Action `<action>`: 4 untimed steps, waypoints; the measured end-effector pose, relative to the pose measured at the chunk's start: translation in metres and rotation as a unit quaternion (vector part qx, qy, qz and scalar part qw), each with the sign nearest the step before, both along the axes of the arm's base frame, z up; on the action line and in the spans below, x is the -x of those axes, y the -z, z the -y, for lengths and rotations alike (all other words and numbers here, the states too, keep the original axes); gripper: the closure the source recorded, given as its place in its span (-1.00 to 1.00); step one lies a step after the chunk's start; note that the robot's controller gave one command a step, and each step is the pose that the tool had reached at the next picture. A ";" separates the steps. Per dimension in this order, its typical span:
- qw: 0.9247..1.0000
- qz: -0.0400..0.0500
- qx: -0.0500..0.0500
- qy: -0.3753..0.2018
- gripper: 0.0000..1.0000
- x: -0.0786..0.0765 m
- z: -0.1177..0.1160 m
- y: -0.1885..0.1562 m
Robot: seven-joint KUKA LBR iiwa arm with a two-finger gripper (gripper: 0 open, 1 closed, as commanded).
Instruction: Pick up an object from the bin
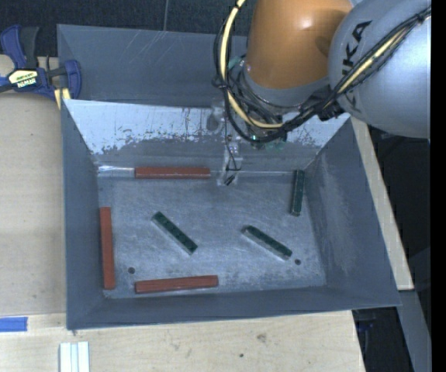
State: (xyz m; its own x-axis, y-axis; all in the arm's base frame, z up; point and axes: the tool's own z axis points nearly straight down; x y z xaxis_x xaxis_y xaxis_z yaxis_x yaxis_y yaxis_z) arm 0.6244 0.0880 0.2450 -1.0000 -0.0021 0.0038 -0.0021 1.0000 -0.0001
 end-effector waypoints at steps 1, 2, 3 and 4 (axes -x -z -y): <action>1.000 -0.002 0.000 0.029 -1.00 0.058 -0.052 0.118; 0.997 0.000 0.001 0.077 -1.00 0.077 -0.039 0.178; 0.997 0.005 -0.001 0.077 1.00 0.074 -0.040 0.174; 0.995 0.007 -0.002 0.103 1.00 0.064 -0.041 0.007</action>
Offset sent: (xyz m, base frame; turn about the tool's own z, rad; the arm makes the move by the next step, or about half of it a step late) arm -0.0548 0.0501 -0.1129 0.0635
